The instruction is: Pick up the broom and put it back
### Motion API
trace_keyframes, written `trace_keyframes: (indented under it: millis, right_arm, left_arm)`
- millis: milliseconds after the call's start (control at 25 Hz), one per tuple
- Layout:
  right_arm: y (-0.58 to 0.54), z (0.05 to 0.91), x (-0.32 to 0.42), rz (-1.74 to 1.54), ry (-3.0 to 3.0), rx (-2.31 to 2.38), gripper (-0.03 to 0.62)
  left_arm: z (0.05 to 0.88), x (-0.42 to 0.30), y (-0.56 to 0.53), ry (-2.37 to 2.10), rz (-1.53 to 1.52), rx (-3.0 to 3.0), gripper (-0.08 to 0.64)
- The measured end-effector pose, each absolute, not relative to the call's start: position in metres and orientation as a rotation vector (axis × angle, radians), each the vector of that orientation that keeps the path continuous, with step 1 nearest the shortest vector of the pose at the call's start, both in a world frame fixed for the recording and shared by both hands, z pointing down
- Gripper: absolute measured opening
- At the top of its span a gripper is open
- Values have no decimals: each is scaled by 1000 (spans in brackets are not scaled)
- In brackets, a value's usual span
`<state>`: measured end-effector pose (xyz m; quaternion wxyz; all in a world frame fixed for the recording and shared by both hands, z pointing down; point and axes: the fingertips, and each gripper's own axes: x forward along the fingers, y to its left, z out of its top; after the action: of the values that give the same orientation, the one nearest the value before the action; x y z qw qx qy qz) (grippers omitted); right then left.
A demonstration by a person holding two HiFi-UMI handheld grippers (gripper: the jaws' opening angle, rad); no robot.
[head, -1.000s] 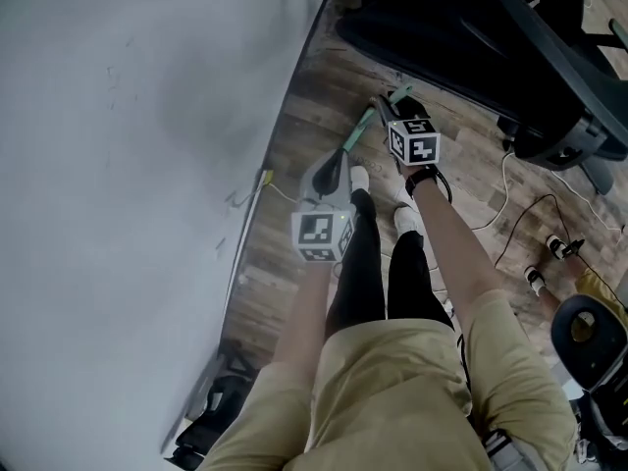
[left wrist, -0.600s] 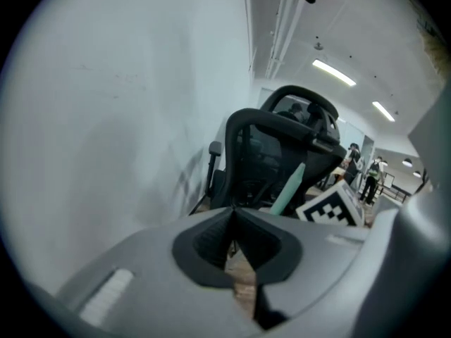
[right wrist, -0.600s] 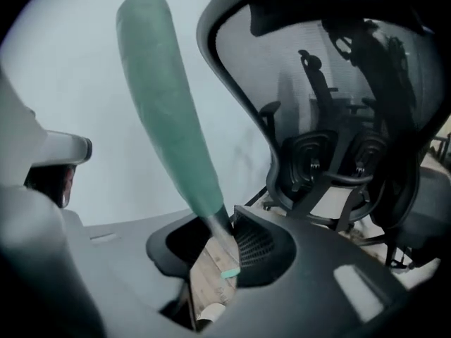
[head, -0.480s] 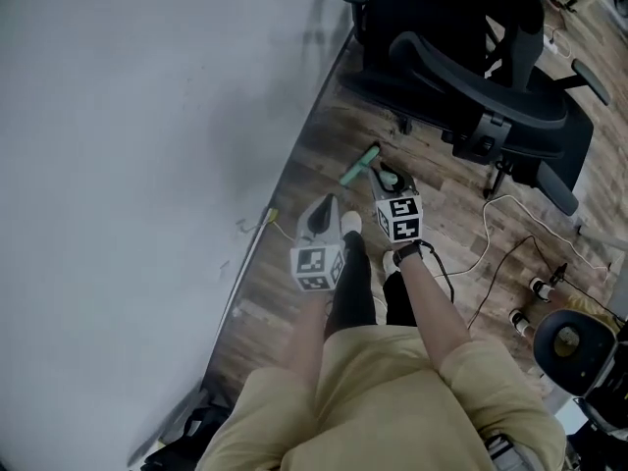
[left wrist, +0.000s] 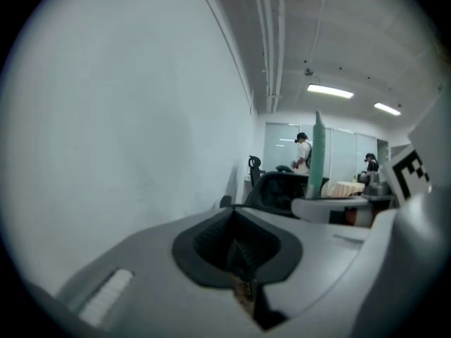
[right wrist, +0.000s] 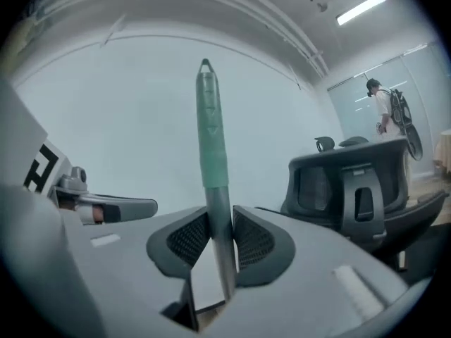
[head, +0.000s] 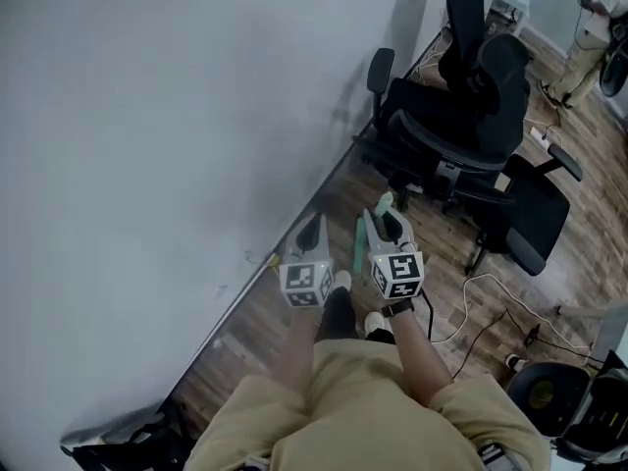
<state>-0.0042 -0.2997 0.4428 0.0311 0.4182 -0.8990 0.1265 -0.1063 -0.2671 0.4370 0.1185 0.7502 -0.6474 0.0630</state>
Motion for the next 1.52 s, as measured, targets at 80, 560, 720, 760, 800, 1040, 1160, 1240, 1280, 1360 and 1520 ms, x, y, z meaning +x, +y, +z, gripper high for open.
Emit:
trace_keyframes:
  millis: [80, 560, 720, 760, 800, 1040, 1160, 1240, 1280, 1360, 1520]
  right_arm:
    - [-283, 414, 0, 417, -2840, 1285, 97]
    - [-187, 283, 15, 219, -3160, 1050, 89]
    - [-166, 267, 0, 174, -3209, 929, 92]
    - [-159, 265, -4, 175, -3222, 897, 94]
    - [-152, 262, -9, 179, -3236, 869, 94]
    - [-107, 256, -39, 198, -3279, 710, 98]
    - [-91, 258, -55, 219, -3296, 628, 98]
    - [-76, 258, -71, 232, -3304, 547, 97]
    - [-67, 259, -81, 237, -3304, 503, 97]
    - [-47, 262, -101, 245, -3303, 430, 97]
    - [16, 263, -143, 254, -3303, 286, 98]
  left_arm:
    - [410, -101, -255, -1933, 173, 2197, -2]
    - [301, -66, -155, -2077, 29, 2256, -6]
    - [281, -75, -124, -2151, -84, 2209, -2]
    - [278, -78, -114, -2179, -79, 2197, -2]
    - [275, -83, -105, -2208, -61, 2184, -2]
    - [266, -117, -61, -2358, -39, 2032, -2]
    - [265, -129, -40, -2414, -43, 1992, -2]
    - [263, -139, -17, -2452, -34, 1965, -2]
    - [262, -147, -4, -2477, -34, 1943, -2]
    - [263, -163, 28, -2524, -32, 1884, -2]
    - [269, -202, 110, -2607, -49, 1741, -2]
